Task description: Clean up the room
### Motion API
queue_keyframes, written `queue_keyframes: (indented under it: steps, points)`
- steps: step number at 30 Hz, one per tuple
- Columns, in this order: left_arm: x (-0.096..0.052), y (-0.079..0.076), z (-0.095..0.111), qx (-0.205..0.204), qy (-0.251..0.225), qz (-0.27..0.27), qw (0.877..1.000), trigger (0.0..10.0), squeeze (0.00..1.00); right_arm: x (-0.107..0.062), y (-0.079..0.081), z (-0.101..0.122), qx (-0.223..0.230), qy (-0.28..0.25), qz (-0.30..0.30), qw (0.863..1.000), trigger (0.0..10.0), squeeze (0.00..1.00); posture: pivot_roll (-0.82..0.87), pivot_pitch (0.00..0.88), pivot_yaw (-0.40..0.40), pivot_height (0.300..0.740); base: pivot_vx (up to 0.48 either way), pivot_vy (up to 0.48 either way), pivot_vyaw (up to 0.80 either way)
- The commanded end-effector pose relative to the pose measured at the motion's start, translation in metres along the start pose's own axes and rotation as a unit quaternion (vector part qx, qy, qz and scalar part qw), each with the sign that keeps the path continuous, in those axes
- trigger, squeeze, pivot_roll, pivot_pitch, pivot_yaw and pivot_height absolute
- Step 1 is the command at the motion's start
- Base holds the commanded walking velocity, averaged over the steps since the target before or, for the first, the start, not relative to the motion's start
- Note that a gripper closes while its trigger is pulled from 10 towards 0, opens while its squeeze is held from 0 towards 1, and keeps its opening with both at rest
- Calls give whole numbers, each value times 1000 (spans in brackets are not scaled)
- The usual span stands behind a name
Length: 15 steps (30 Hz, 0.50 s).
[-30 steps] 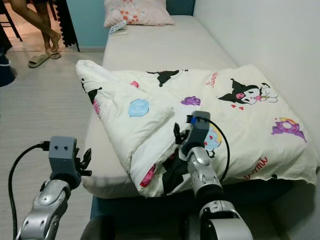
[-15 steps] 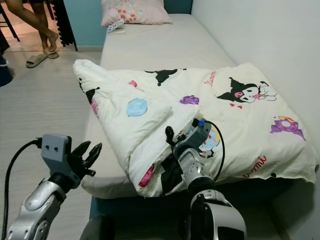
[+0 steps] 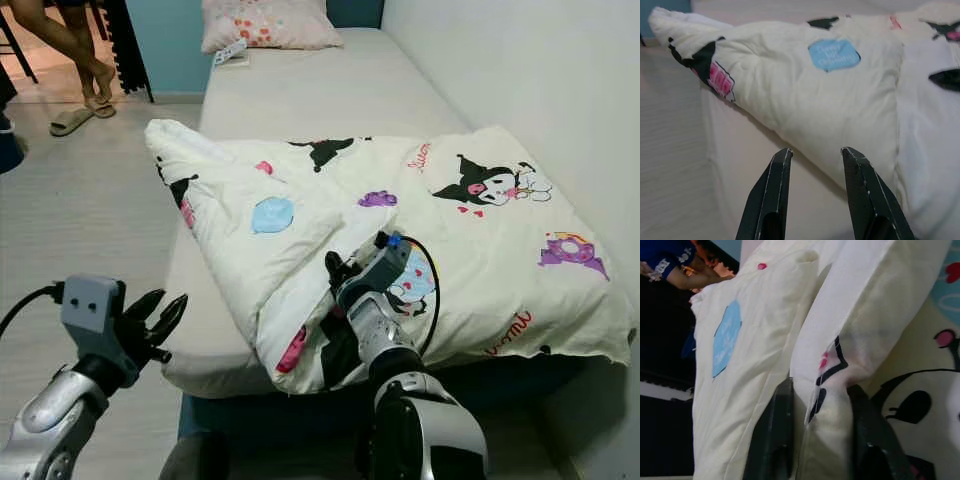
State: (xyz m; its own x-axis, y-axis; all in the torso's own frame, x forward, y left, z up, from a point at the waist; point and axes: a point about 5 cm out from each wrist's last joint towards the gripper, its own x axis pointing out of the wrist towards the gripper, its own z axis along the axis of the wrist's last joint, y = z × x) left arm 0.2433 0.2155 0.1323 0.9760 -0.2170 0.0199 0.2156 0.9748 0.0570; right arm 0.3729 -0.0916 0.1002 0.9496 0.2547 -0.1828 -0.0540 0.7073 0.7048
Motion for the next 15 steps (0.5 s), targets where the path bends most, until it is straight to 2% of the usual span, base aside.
queue_keyframes:
  steps: [1, 11, 13, 14, 15]
  points:
    - [-5, 9, 3, 11, -4, 8, 1000, 10000, 0, 0, 3, -4, -16, 7, 12, 1000, 0, 0, 121, 106, -114, 577, 0, 0, 0]
    - [-6, 19, 6, 20, -12, 37, 999, 10000, 0, 1, 14, -12, -48, 16, 44, 998, 0, 0, 120, 104, -120, 577, 0, 0, 0]
    - [-7, 28, 10, 25, -23, 65, 997, 10000, 0, 2, 22, -17, -63, 21, 72, 995, 0, 0, 119, 101, -122, 577, 0, 0, 0]
    - [-7, 28, 10, 25, -23, 65, 997, 10000, 0, 2, 22, -17, -63, 21, 72, 995, 0, 0, 119, 101, -122, 577, 0, 0, 0]
    - [-7, 33, 12, 31, -29, 78, 996, 10000, 0, 2, 27, -20, -85, 29, 94, 991, 0, 0, 119, 99, -124, 577, 0, 0, 0]
